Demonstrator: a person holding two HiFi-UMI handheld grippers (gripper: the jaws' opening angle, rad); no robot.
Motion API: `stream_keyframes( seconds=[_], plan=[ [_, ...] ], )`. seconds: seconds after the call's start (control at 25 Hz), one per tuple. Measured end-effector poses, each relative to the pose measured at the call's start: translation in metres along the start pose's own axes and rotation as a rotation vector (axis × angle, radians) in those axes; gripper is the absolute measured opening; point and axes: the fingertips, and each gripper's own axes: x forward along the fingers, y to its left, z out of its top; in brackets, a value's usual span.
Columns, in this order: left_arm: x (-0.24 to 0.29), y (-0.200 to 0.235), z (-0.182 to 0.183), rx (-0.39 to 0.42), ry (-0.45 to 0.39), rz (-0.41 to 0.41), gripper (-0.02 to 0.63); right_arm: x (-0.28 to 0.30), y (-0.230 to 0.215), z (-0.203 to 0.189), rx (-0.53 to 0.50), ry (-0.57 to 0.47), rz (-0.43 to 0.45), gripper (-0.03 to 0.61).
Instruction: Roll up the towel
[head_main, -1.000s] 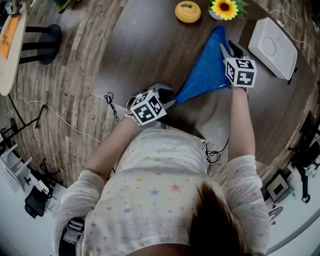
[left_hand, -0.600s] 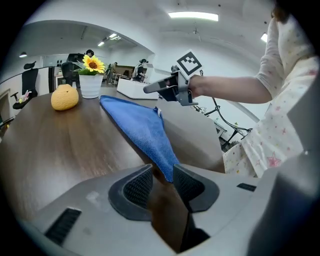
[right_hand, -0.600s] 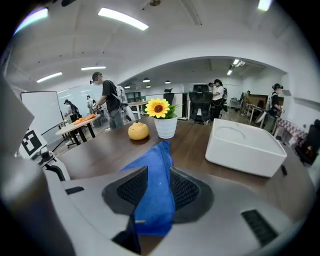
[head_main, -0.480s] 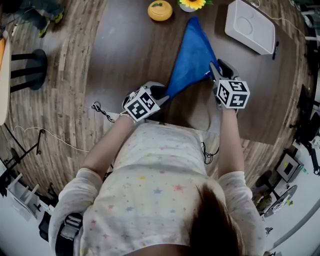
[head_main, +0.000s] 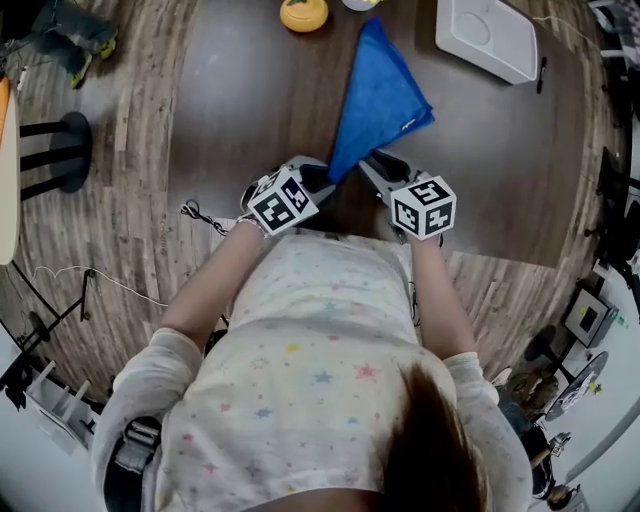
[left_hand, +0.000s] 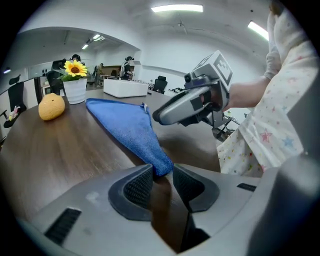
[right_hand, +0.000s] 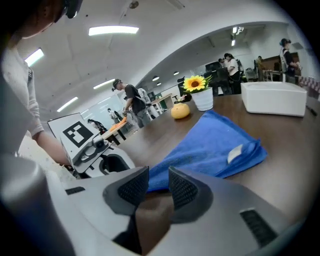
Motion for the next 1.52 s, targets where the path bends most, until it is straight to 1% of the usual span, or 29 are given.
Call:
stream_keyframes(
  seconds=[0.12,0.24,0.32,0.44,0.56,0.64,0.72,0.8,0.92,1.08,1.2,1.4,1.52],
  plan=[
    [-0.005,-0.002,-0.002,0.025,-0.002,0.001,0.124,0.010,0.031,-0.009,-0.038,0.031,0.113,0.118],
    [-0.009,-0.002,-0.007,0.058,0.012,0.015,0.124,0.019,0.047,-0.017,-0.088,0.061,0.167,0.112],
    [-0.013,-0.001,-0.012,0.054,0.023,0.022,0.124,0.026,0.054,-0.023,-0.103,0.085,0.192,0.110],
    [-0.017,0.000,-0.016,0.041,0.038,0.029,0.124,0.033,0.058,-0.033,-0.175,0.138,0.187,0.112],
    [-0.019,0.001,-0.014,0.042,0.026,0.038,0.124,0.040,0.057,-0.044,-0.275,0.216,0.166,0.126],
    [-0.020,0.001,-0.012,0.042,0.019,0.041,0.124,0.044,0.056,-0.049,-0.345,0.254,0.144,0.119],
    [-0.022,0.002,-0.012,0.039,0.016,0.046,0.124,0.047,0.054,-0.050,-0.411,0.279,0.112,0.090],
    [-0.024,0.003,-0.012,0.038,0.009,0.051,0.124,0.048,0.051,-0.050,-0.450,0.296,0.086,0.047],
    [-0.026,0.005,-0.006,0.062,-0.010,0.054,0.124,0.047,0.049,-0.047,-0.435,0.303,0.102,0.018],
    [-0.022,0.006,-0.001,0.129,-0.004,0.043,0.124,0.040,0.047,-0.035,-0.336,0.288,0.155,0.015],
    [-0.018,0.009,0.008,0.158,-0.018,0.046,0.124,0.037,0.044,-0.027,-0.279,0.287,0.188,0.015],
    [-0.012,0.023,0.023,0.176,-0.037,0.053,0.124,0.035,0.031,-0.014,-0.266,0.282,0.173,0.015],
    [-0.011,0.029,0.034,0.202,-0.046,0.056,0.124,0.035,0.023,-0.005,-0.268,0.269,0.159,0.015]
  ],
)
